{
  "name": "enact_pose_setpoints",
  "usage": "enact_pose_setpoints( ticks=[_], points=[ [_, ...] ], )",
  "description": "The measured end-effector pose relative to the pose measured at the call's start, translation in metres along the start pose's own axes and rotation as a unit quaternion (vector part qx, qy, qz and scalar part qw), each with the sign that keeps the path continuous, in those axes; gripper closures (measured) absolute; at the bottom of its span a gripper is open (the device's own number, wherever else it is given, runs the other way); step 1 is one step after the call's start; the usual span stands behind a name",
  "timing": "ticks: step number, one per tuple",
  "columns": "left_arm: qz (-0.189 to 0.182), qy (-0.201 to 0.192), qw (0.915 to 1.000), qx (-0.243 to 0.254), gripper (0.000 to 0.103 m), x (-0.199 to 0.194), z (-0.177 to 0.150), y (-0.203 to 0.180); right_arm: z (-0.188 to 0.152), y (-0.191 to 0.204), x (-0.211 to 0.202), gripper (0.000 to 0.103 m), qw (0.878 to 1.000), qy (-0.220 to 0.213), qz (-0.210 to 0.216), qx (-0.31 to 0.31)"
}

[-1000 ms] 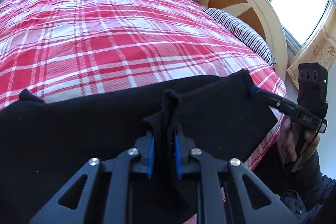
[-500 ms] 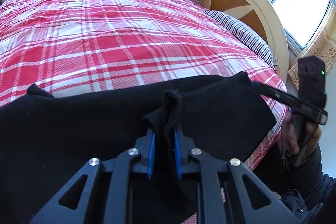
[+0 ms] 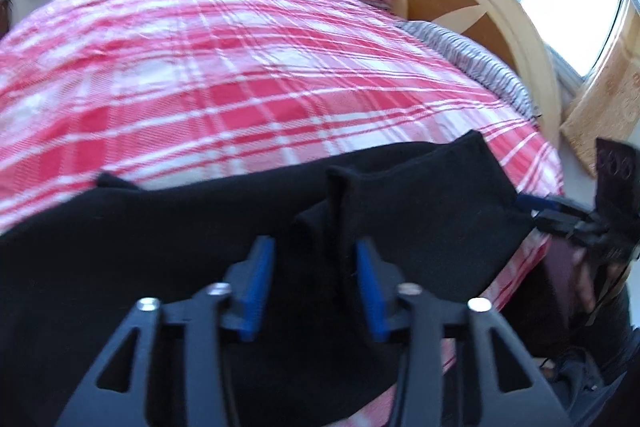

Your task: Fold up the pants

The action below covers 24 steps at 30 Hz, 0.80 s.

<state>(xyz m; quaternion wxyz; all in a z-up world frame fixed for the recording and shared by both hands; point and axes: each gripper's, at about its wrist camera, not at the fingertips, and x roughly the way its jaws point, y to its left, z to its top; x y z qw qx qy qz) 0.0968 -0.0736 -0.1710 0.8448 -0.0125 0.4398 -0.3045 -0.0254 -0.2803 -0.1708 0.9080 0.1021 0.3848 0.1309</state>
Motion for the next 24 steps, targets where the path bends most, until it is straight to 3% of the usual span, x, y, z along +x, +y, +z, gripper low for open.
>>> enact_pose_setpoints(
  ticks=[4,7,11,13,17,19,21,24],
  points=[
    [0.066,-0.017,0.9973,0.026,0.042,-0.037,-0.004,0.023,0.001,0.003,-0.007,0.046,0.999,-0.042,0.013,0.006],
    [0.138,-0.035,0.9895,0.028,0.037,-0.074,-0.012,0.057,0.004,0.008,-0.007,0.045,0.998,-0.058,0.022,0.010],
    [0.248,-0.042,0.9679,0.005,0.037,-0.116,-0.031,0.115,0.003,0.012,-0.010,0.043,0.997,-0.078,0.023,0.010],
    [0.298,-0.042,0.9531,-0.031,0.037,-0.136,-0.047,0.152,0.004,0.012,-0.009,0.042,0.996,-0.078,0.029,0.015],
    [0.312,-0.044,0.9440,-0.099,0.037,-0.152,-0.073,0.205,0.003,0.014,-0.004,0.042,0.997,-0.075,0.028,0.016],
    [0.283,-0.045,0.9491,-0.130,0.037,-0.151,-0.081,0.221,0.001,0.014,-0.001,0.042,0.997,-0.072,0.027,0.016],
    [0.230,-0.054,0.9562,-0.173,0.037,-0.148,-0.089,0.236,-0.001,0.016,0.001,0.042,0.997,-0.070,0.024,0.013],
    [0.232,-0.063,0.9577,-0.158,0.037,-0.142,-0.092,0.230,-0.003,0.019,0.005,0.042,0.997,-0.068,0.020,0.005]
  ],
)
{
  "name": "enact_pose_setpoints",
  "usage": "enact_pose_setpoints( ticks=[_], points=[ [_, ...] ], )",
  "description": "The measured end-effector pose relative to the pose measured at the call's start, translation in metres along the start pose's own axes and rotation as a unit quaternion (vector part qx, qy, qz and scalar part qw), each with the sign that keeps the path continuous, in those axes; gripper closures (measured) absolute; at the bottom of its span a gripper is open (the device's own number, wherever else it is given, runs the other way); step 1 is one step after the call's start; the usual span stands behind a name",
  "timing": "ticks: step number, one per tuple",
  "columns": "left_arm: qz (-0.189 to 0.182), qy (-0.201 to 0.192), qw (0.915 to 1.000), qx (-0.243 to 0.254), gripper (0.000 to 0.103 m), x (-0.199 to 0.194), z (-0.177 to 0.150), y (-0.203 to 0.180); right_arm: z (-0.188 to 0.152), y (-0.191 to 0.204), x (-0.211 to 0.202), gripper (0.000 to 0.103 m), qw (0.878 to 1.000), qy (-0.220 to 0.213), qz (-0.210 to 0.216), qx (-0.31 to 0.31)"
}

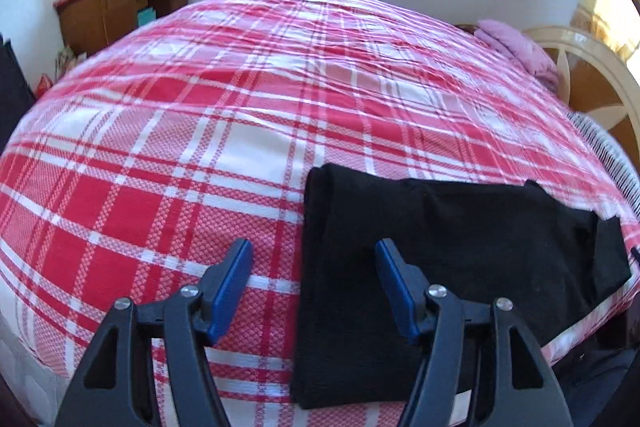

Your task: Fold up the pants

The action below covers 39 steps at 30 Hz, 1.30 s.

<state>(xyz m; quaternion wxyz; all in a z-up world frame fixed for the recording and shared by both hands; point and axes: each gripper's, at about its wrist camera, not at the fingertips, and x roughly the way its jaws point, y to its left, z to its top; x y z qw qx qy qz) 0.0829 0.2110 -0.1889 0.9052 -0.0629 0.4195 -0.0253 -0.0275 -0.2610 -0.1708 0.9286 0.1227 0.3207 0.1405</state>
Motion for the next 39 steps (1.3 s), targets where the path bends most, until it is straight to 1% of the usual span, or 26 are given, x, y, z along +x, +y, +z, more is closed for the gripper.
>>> enact_pose_setpoints(
  ticks=[4,6,9,11,14,17,18,19,20,21,23,26,29,31,33,34,36,39],
  points=[
    [-0.011,0.005,0.9999,0.003,0.037,0.001,-0.004,-0.011,-0.003,0.003,0.004,0.042,1.000,0.007,-0.001,-0.004],
    [-0.008,0.009,0.9998,0.015,0.037,-0.002,-0.009,-0.017,-0.004,0.005,0.003,0.042,1.000,0.005,-0.003,-0.011],
    [-0.021,0.022,0.9995,0.013,0.037,-0.009,-0.016,-0.017,-0.004,0.009,0.000,0.042,1.000,-0.001,-0.002,-0.020],
    [-0.039,0.027,0.9989,-0.004,0.038,-0.010,-0.016,-0.010,-0.005,0.009,0.001,0.042,1.000,0.001,0.001,-0.019],
    [-0.076,0.033,0.9957,-0.040,0.041,-0.007,-0.015,0.002,-0.007,0.008,0.005,0.042,1.000,0.007,0.000,-0.018],
    [-0.116,0.035,0.9897,-0.078,0.050,-0.006,-0.015,0.014,-0.008,0.009,0.006,0.042,1.000,0.007,0.001,-0.019],
    [-0.123,0.035,0.9879,-0.087,0.056,-0.006,-0.015,0.018,-0.008,0.010,0.007,0.042,1.000,0.008,0.001,-0.020],
    [-0.125,0.035,0.9875,-0.090,0.059,-0.005,-0.016,0.020,-0.009,0.010,0.008,0.042,1.000,0.009,0.001,-0.020],
    [-0.123,0.036,0.9877,-0.089,0.073,-0.005,-0.016,0.022,-0.009,0.010,0.009,0.042,1.000,0.010,0.000,-0.021],
    [-0.120,0.037,0.9877,-0.093,0.081,-0.005,-0.016,0.024,-0.010,0.010,0.009,0.042,1.000,0.011,0.000,-0.021],
    [-0.138,0.037,0.9836,-0.110,0.085,-0.007,-0.015,0.028,-0.010,0.009,0.010,0.042,1.000,0.012,-0.002,-0.020],
    [-0.133,0.034,0.9859,-0.096,0.087,-0.011,-0.011,0.022,-0.010,0.008,0.009,0.042,1.000,0.008,-0.005,-0.020],
    [-0.143,0.026,0.9845,-0.099,0.088,-0.018,-0.007,0.020,-0.009,0.005,0.009,0.042,1.000,0.005,-0.007,-0.015],
    [-0.158,0.017,0.9817,-0.104,0.088,-0.024,-0.003,0.019,-0.009,0.004,0.009,0.042,1.000,0.004,-0.010,-0.012],
    [-0.187,0.002,0.9762,-0.110,0.088,-0.035,0.002,0.014,-0.008,0.002,0.008,0.042,1.000,0.001,-0.012,-0.010],
    [-0.195,-0.001,0.9747,-0.110,0.088,-0.037,0.005,0.012,-0.008,0.002,0.007,0.042,1.000,0.000,-0.013,-0.009],
    [-0.217,-0.011,0.9709,-0.101,0.088,-0.045,0.011,0.000,-0.008,0.001,0.007,0.042,1.000,-0.002,-0.016,-0.007],
    [-0.239,-0.020,0.9673,-0.084,0.088,-0.056,0.019,-0.022,-0.006,0.000,0.005,0.042,1.000,-0.006,-0.019,-0.002]
  ],
)
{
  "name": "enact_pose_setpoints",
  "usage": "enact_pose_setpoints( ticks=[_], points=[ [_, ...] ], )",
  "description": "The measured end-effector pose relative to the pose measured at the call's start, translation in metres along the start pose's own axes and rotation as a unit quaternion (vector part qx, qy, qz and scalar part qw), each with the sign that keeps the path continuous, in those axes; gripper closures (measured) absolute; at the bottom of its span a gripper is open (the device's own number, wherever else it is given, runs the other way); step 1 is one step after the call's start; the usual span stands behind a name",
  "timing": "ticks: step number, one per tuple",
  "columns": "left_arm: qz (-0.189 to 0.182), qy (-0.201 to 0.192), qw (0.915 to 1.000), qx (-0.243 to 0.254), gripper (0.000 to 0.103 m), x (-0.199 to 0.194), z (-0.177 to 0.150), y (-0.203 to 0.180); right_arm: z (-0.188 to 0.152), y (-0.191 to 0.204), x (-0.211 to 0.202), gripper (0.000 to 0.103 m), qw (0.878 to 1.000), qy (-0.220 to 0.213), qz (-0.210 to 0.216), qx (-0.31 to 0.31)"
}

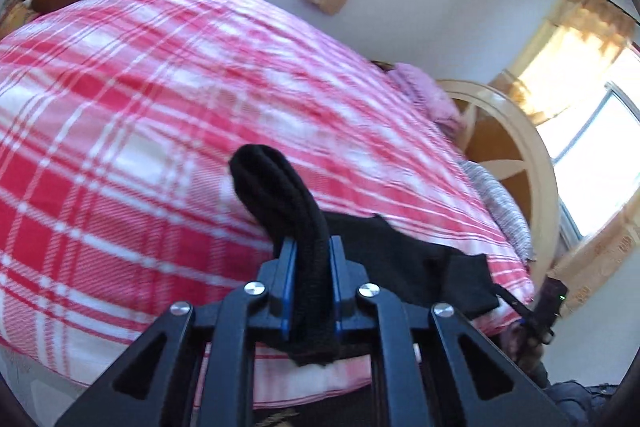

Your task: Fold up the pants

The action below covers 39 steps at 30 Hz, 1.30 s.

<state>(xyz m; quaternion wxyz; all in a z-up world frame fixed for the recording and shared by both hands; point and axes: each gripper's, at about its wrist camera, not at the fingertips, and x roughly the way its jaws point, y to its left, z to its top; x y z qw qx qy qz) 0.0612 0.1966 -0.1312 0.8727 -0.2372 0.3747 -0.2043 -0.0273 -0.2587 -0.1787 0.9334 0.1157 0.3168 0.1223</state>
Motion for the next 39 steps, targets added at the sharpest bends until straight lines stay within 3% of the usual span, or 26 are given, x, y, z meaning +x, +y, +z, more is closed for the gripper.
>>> enact_pose_setpoints(
  ticks=[8,17,22,32,39],
  points=[
    [-0.047,0.008,0.9965,0.069,0.089,0.019,0.009,-0.075,0.007,-0.015,-0.010,0.042,0.999,-0.020,-0.015,0.033],
    [-0.109,0.034,0.9842,0.135,0.089,0.054,0.018,-0.156,0.012,-0.037,-0.019,0.042,0.996,-0.037,-0.042,0.076],
    [-0.130,0.067,0.9745,0.171,0.089,0.077,0.013,-0.206,0.014,-0.050,-0.022,0.042,0.993,-0.045,-0.057,0.097],
    [-0.147,0.129,0.9559,0.219,0.089,0.134,-0.006,-0.279,0.016,-0.076,-0.034,0.042,0.985,-0.067,-0.082,0.136],
    [-0.136,0.164,0.9420,0.259,0.089,0.170,-0.024,-0.311,0.016,-0.086,-0.036,0.042,0.982,-0.071,-0.095,0.149]
  ],
)
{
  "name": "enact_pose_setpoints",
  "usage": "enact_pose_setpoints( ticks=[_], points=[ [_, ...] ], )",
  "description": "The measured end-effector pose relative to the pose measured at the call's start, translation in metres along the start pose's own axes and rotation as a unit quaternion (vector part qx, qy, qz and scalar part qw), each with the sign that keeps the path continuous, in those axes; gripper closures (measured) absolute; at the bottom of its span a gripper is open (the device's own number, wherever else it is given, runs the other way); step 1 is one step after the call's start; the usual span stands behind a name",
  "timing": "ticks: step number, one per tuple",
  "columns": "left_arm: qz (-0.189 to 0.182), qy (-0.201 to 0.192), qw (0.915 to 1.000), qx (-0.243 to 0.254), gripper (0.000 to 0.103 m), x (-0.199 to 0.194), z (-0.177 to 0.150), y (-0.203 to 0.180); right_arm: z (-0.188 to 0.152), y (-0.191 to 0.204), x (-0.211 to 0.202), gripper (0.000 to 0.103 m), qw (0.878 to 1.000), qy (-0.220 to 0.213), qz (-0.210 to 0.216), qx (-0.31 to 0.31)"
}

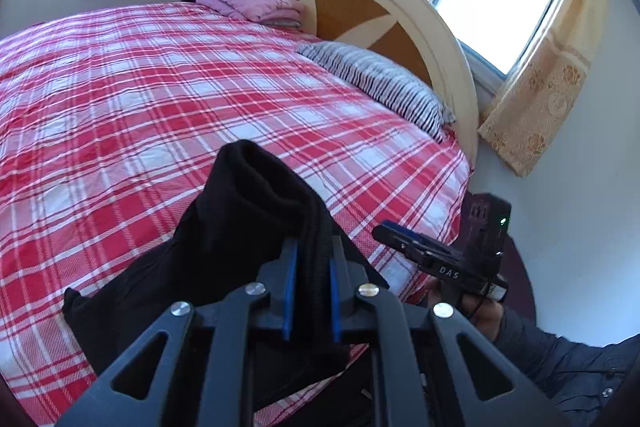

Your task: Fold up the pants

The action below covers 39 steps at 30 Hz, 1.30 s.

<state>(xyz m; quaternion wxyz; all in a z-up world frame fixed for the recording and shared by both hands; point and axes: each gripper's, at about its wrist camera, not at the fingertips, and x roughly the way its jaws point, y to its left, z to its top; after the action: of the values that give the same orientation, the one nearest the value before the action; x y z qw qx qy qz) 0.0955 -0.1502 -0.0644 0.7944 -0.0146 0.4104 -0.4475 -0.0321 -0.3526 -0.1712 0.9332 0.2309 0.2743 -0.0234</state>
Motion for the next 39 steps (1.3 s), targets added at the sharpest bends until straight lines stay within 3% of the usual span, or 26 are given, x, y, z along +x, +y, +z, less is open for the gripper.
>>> enact_pose_setpoints(
  ticks=[7,14,18,22,24,26,30,35,39],
  points=[
    [0.005,0.049,0.9987,0.010,0.089,0.060,-0.004,-0.008,0.002,-0.008,-0.003,0.042,1.000,-0.007,-0.009,0.011],
    [0.006,0.069,0.9974,0.020,0.087,0.097,-0.014,-0.020,-0.001,-0.006,0.000,0.042,1.000,-0.006,-0.008,0.005],
    [-0.011,0.050,0.9985,0.019,0.087,0.085,-0.016,-0.026,-0.001,-0.005,-0.002,0.042,1.000,-0.010,-0.002,0.005],
    [0.000,0.009,0.9993,0.037,0.071,0.051,-0.019,-0.026,0.000,0.003,-0.006,0.042,1.000,-0.013,0.011,-0.006],
    [0.029,-0.022,0.9983,0.045,0.045,0.028,-0.026,-0.020,0.000,0.011,-0.005,0.042,1.000,-0.009,0.018,-0.017],
    [0.083,-0.052,0.9942,0.043,0.032,0.007,-0.036,-0.008,-0.003,0.020,-0.002,0.042,0.999,0.004,0.029,-0.028],
    [0.186,-0.078,0.9791,0.029,0.031,-0.020,-0.058,0.025,-0.010,0.044,0.006,0.042,0.996,0.040,0.059,-0.056],
    [0.271,-0.066,0.9603,-0.006,0.030,-0.026,-0.079,0.072,-0.014,0.058,0.018,0.042,0.993,0.087,0.054,-0.064],
    [0.268,-0.050,0.9604,-0.060,0.030,-0.017,-0.095,0.106,-0.018,0.053,0.032,0.042,0.991,0.125,0.027,-0.046]
  ],
)
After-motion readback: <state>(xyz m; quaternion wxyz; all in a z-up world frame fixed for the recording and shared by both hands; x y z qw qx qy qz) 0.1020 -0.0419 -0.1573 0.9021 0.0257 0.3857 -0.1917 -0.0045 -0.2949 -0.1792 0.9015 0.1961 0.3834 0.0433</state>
